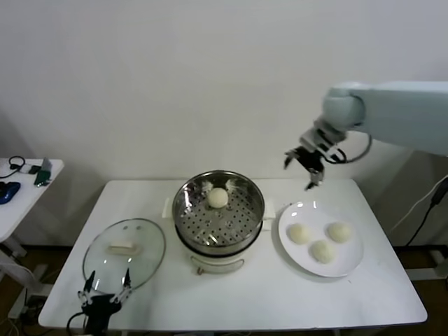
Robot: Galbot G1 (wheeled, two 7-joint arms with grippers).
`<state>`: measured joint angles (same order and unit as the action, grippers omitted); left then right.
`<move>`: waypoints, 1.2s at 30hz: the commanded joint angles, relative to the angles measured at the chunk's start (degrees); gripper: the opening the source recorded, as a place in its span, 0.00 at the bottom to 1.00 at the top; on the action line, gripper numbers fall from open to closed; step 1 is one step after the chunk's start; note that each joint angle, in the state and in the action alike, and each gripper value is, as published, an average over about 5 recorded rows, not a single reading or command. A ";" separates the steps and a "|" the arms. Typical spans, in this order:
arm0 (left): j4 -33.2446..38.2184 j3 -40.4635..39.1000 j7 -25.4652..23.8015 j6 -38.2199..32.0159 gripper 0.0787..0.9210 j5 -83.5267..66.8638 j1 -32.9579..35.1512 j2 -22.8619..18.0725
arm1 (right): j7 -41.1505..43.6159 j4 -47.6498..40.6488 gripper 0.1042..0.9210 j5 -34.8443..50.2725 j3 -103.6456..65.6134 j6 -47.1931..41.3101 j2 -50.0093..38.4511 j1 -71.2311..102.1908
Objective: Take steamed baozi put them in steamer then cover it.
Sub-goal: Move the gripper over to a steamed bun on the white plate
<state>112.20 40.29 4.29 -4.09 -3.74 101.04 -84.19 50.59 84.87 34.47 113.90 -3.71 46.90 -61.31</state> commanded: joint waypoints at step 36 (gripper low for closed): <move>-2.08 1.35 0.54 -0.86 0.88 -0.12 -0.14 -0.80 | -6.99 -21.51 0.75 -9.30 -28.88 -15.62 4.53 44.08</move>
<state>110.08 41.56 4.83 -4.94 -3.89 100.91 -85.00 43.88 65.87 26.22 87.00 -18.67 50.02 -20.41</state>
